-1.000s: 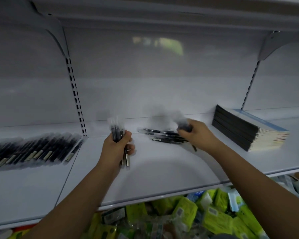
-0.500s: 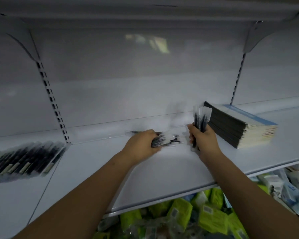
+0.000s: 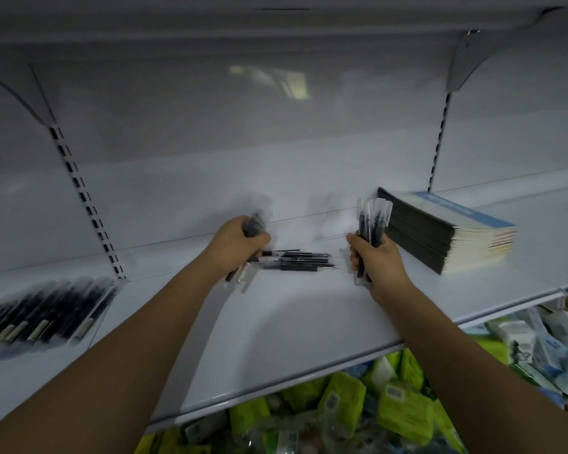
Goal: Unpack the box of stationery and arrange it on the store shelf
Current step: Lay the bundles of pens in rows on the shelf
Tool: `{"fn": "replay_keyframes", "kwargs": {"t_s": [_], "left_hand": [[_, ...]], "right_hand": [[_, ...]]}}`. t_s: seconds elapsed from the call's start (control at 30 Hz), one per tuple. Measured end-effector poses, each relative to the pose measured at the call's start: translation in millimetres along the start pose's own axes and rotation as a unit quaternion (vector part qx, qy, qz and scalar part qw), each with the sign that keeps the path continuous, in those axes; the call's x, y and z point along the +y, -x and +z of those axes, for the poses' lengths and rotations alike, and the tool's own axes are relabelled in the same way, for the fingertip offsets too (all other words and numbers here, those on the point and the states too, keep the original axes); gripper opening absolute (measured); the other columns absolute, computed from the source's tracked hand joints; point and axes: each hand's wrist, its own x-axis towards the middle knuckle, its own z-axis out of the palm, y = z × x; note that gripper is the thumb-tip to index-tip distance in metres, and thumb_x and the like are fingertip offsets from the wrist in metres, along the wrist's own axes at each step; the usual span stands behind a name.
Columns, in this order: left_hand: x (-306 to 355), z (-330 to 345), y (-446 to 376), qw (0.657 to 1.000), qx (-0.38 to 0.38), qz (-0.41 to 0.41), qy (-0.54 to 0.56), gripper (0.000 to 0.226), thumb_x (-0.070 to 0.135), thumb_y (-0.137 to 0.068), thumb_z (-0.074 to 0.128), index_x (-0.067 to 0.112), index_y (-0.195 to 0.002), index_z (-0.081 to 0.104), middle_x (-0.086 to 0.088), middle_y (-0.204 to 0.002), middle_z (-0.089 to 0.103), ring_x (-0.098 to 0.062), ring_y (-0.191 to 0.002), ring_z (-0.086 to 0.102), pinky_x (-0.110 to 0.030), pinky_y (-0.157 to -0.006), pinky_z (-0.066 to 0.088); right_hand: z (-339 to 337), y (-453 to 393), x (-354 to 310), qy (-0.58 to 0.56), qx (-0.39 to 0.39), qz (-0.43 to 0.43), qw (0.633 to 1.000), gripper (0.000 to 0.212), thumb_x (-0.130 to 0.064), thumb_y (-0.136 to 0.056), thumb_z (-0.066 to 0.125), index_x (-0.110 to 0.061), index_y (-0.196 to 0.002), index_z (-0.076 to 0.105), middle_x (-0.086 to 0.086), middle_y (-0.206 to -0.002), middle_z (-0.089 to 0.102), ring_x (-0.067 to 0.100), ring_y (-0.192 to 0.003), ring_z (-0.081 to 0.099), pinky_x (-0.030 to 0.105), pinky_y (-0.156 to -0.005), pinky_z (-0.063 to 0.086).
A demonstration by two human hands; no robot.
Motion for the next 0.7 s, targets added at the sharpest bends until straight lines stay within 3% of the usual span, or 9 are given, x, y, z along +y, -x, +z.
{"fn": "replay_keyframes", "kwargs": {"t_s": [0.07,0.17,0.23,0.33,0.43,0.57,0.63,0.7], "left_hand": [[-5.9,-7.5,1.1,0.994,0.050,-0.060,0.077,0.016,0.015,-0.091,0.065,0.012,-0.076,0.060,0.002,-0.055,0.062,-0.005,-0.043,0.053,-0.019,-0.051,0.045],[-18.4,-8.7,6.4,0.962,0.061,-0.160,0.212,0.013,0.008,-0.091,0.066,0.000,-0.080,0.064,-0.008,-0.059,0.065,-0.014,-0.044,0.056,-0.024,-0.046,0.050],[-26.1,-3.0,7.8,0.949,0.076,-0.186,0.244,0.011,0.001,-0.091,0.064,-0.004,-0.081,0.063,-0.013,-0.060,0.063,-0.016,-0.041,0.055,-0.023,-0.043,0.049],[-34.2,9.0,6.4,0.968,0.075,-0.161,0.176,0.009,-0.002,-0.084,0.072,0.002,-0.079,0.065,-0.012,-0.058,0.057,-0.014,-0.039,0.049,-0.021,-0.041,0.045],[-36.1,15.3,0.6,0.993,0.027,-0.101,0.047,0.012,0.012,-0.077,0.082,0.009,-0.083,0.071,-0.006,-0.063,0.064,-0.011,-0.046,0.055,-0.020,-0.049,0.046],[-39.1,15.5,-3.4,0.988,0.008,-0.042,-0.150,0.014,0.029,-0.080,0.077,0.017,-0.077,0.070,0.000,-0.069,0.065,-0.016,-0.066,0.060,-0.027,-0.064,0.046],[-38.6,14.9,-3.3,0.991,0.011,-0.034,-0.128,0.015,0.027,-0.080,0.078,0.016,-0.075,0.070,0.000,-0.067,0.065,-0.015,-0.064,0.061,-0.028,-0.064,0.047],[-33.4,10.4,-0.7,0.999,0.016,-0.040,-0.018,0.014,0.021,-0.081,0.080,0.013,-0.077,0.070,0.006,-0.058,0.063,-0.006,-0.051,0.059,-0.023,-0.054,0.046]], "right_hand": [[0.4,0.0,0.3,0.010,0.000,-0.006,1.000,0.011,-0.013,-0.091,0.064,-0.012,-0.083,0.056,0.000,-0.053,0.052,0.017,-0.049,0.045,0.036,-0.057,0.040],[2.4,0.9,0.2,0.040,-0.009,-0.020,0.999,0.014,-0.015,-0.090,0.064,-0.012,-0.081,0.054,0.000,-0.052,0.051,0.017,-0.048,0.045,0.037,-0.058,0.040],[3.7,1.8,0.5,0.056,-0.014,-0.027,0.998,0.015,-0.016,-0.090,0.065,-0.012,-0.082,0.054,0.002,-0.052,0.050,0.018,-0.049,0.044,0.037,-0.058,0.040],[4.0,1.7,2.0,0.060,-0.013,-0.023,0.998,0.014,-0.018,-0.090,0.065,-0.012,-0.084,0.054,0.005,-0.054,0.050,0.020,-0.050,0.045,0.039,-0.060,0.040],[3.6,0.9,3.0,0.058,-0.010,-0.018,0.998,0.014,-0.018,-0.089,0.066,-0.013,-0.084,0.054,0.006,-0.054,0.050,0.020,-0.050,0.044,0.039,-0.061,0.040],[4.3,0.9,3.1,0.059,-0.009,-0.020,0.998,0.014,-0.016,-0.088,0.066,-0.012,-0.083,0.054,0.007,-0.054,0.050,0.020,-0.049,0.044,0.038,-0.060,0.040],[5.0,1.4,2.4,0.058,-0.007,-0.019,0.998,0.014,-0.016,-0.088,0.066,-0.013,-0.082,0.053,0.006,-0.054,0.049,0.020,-0.049,0.043,0.038,-0.060,0.040],[4.9,1.8,1.3,0.061,-0.006,-0.019,0.998,0.014,-0.015,-0.089,0.066,-0.013,-0.082,0.054,0.005,-0.053,0.050,0.019,-0.048,0.043,0.038,-0.059,0.040]]}}
